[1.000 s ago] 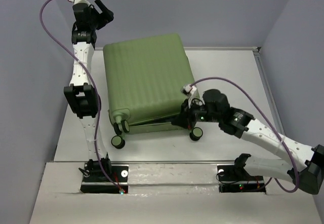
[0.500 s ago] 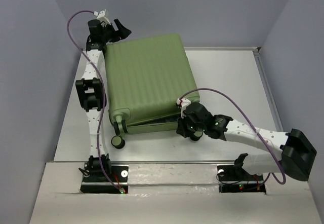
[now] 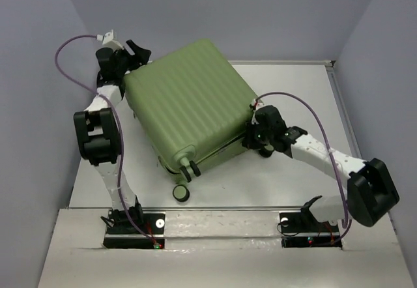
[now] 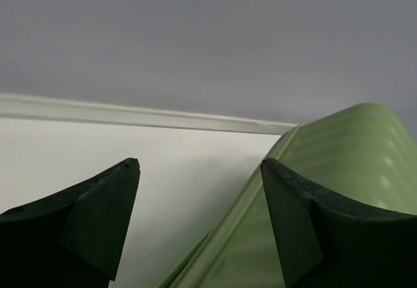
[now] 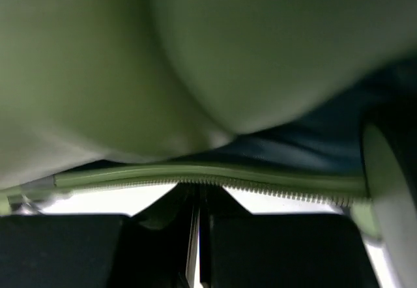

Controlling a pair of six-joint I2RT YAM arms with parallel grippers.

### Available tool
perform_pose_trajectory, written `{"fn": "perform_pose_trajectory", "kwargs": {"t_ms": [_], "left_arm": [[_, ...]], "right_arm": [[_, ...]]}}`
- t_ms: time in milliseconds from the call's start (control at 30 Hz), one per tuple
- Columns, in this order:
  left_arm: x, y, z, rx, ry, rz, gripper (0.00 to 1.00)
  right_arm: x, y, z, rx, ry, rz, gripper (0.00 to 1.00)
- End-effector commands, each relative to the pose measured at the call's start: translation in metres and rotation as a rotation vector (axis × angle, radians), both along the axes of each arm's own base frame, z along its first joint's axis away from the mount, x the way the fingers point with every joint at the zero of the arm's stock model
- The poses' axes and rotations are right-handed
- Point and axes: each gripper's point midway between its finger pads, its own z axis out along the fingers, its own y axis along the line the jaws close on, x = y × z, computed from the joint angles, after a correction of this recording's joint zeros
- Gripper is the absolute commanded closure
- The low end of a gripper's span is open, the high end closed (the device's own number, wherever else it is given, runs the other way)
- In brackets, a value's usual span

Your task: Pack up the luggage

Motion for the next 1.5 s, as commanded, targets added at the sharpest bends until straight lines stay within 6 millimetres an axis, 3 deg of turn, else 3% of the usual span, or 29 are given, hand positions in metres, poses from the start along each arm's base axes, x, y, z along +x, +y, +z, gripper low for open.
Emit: {"fn": "perform_pose_trajectory", "kwargs": {"t_ms": [0, 33, 67, 100, 133, 167, 200, 233, 267, 333, 367, 400, 500, 567, 667, 700, 733, 767, 800, 833, 900, 1000, 1033, 1133, 1200, 1267, 1300, 1400, 1467], "left_arm": [[-0.099, -0.051, -0.054, -0.074, 0.244, 0.003, 0.15], [-0.112, -0.044, -0.061, -0.079, 0.285, 0.061, 0.15], [-0.126, -0.037, -0.067, -0.095, 0.322, 0.117, 0.17], [-0.144, -0.033, -0.042, -0.153, 0.294, 0.172, 0.18], [-0.174, -0.04, -0.075, -0.149, 0.363, 0.178, 0.18], [-0.194, -0.046, -0.054, -0.145, 0.313, 0.167, 0.19], [-0.216, -0.045, -0.071, -0.115, 0.341, 0.194, 0.19], [-0.232, -0.047, -0.076, -0.087, 0.368, 0.201, 0.19], [-0.251, -0.058, -0.053, -0.079, 0.303, 0.177, 0.18], [-0.277, -0.057, -0.055, -0.074, 0.303, 0.185, 0.18], [-0.289, -0.057, -0.054, -0.081, 0.302, 0.185, 0.18], [-0.304, -0.059, -0.038, -0.109, 0.247, 0.171, 0.18], [-0.33, -0.067, -0.027, -0.12, 0.208, 0.132, 0.17], [-0.337, -0.071, -0.028, -0.124, 0.209, 0.114, 0.16], [-0.331, -0.069, 0.014, -0.084, 0.127, 0.11, 0.14], [-0.324, -0.063, 0.028, -0.034, 0.095, 0.136, 0.11], [-0.32, -0.055, 0.066, -0.024, 0.034, 0.181, 0.08], [-0.317, -0.052, 0.085, -0.012, 0.004, 0.19, 0.07], [-0.309, -0.052, 0.092, 0.02, 0.002, 0.195, 0.06], [-0.309, -0.051, 0.121, 0.018, -0.039, 0.196, 0.06], [-0.302, -0.044, 0.141, 0.052, -0.052, 0.232, 0.03], [-0.297, -0.026, 0.152, 0.095, -0.057, 0.308, 0.01], [-0.295, -0.018, 0.157, 0.126, -0.055, 0.336, 0.01], [-0.292, -0.002, 0.156, 0.146, -0.028, 0.35, 0.01], [-0.298, 0.015, 0.155, 0.166, -0.029, 0.411, 0.01], [-0.307, 0.051, 0.131, 0.232, 0.028, 0.592, 0.01], [-0.312, 0.052, 0.135, 0.228, 0.013, 0.595, 0.01], [-0.323, 0.075, 0.106, 0.249, 0.068, 0.711, 0.01], [-0.327, 0.084, 0.091, 0.245, 0.096, 0.747, 0.01]], "right_arm": [[0.129, 0.04, 0.106, 0.242, -0.366, -0.074, 0.93], [0.134, 0.052, 0.114, 0.265, -0.368, -0.033, 0.93], [0.147, 0.06, 0.103, 0.263, -0.339, -0.018, 0.93], [0.154, 0.071, 0.109, 0.285, -0.334, 0.014, 0.93], [0.17, 0.086, 0.146, 0.328, -0.372, 0.04, 0.93], [0.183, 0.107, 0.119, 0.33, -0.291, 0.088, 0.93], [0.194, 0.121, 0.123, 0.351, -0.27, 0.117, 0.9], [0.209, 0.138, 0.172, 0.404, -0.308, 0.156, 0.66], [0.227, 0.157, 0.13, 0.396, -0.205, 0.173, 0.51], [0.251, 0.164, 0.143, 0.4, -0.2, 0.158, 0.21], [0.261, 0.159, 0.188, 0.422, -0.263, 0.152, 0.04], [0.272, 0.155, 0.178, 0.418, -0.245, 0.135, 0.0], [0.29, 0.111, 0.198, 0.447, -0.251, 0.064, 0.0], [0.291, 0.075, 0.225, 0.442, -0.297, 0.015, 0.0], [0.268, 0.049, 0.243, 0.362, -0.363, 0.004, 0.02], [0.259, 0.045, 0.248, 0.345, -0.384, 0.014, 0.08], [0.25, 0.043, 0.224, 0.334, -0.35, 0.024, 0.14], [0.235, 0.047, 0.226, 0.338, -0.362, 0.051, 0.26], [0.206, 0.047, 0.258, 0.35, -0.435, 0.075, 0.39], [0.192, 0.049, 0.227, 0.325, -0.394, 0.08, 0.62], [0.148, 0.057, 0.215, 0.31, -0.406, 0.129, 0.63], [0.109, 0.06, 0.218, 0.353, -0.447, 0.148, 0.58], [0.106, 0.059, 0.199, 0.367, -0.433, 0.134, 0.32], [0.116, 0.057, 0.193, 0.442, -0.391, 0.008, 0.0], [0.126, 0.06, 0.189, 0.534, -0.331, -0.092, 0.0], [0.138, 0.069, 0.198, 0.678, -0.312, -0.158, 0.0], [0.144, 0.071, 0.201, 0.717, -0.304, -0.188, 0.0], [0.175, 0.075, 0.201, 0.827, -0.263, -0.322, 0.0], [0.191, 0.084, 0.183, 0.869, -0.204, -0.367, 0.0]]}}
